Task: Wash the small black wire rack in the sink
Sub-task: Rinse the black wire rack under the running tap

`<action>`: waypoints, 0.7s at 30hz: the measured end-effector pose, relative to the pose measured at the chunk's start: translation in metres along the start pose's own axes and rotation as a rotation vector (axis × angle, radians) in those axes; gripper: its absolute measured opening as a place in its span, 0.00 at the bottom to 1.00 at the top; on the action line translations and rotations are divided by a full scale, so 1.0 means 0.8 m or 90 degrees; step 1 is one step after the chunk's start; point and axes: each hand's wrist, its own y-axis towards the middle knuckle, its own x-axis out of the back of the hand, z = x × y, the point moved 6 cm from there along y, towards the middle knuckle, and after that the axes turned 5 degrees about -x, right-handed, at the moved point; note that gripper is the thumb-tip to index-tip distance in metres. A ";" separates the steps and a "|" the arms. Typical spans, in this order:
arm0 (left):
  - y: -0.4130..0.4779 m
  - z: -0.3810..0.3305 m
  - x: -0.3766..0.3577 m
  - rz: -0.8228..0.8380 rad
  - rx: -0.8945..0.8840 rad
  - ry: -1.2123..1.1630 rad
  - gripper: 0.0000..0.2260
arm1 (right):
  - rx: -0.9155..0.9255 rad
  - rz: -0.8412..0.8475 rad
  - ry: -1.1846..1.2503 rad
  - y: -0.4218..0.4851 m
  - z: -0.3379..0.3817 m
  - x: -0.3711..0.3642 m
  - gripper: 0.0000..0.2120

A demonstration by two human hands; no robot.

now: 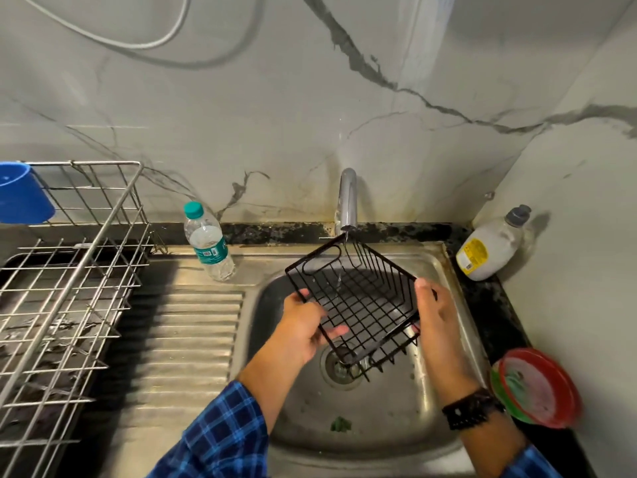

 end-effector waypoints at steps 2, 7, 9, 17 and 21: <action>-0.010 0.009 -0.004 -0.013 0.018 -0.056 0.19 | -0.043 -0.018 0.008 0.004 -0.008 0.003 0.24; -0.014 0.004 -0.031 -0.072 -0.027 -0.277 0.18 | -0.188 0.090 0.065 0.003 -0.028 -0.024 0.37; -0.012 0.006 -0.028 -0.085 -0.059 -0.253 0.17 | -0.225 0.129 0.091 -0.001 -0.037 -0.033 0.31; -0.017 0.022 -0.034 0.138 -0.140 -0.219 0.11 | -0.272 0.030 0.126 0.024 -0.055 -0.020 0.08; -0.009 0.026 -0.036 0.136 -0.107 -0.242 0.15 | -0.225 -0.029 0.125 0.037 -0.046 -0.019 0.16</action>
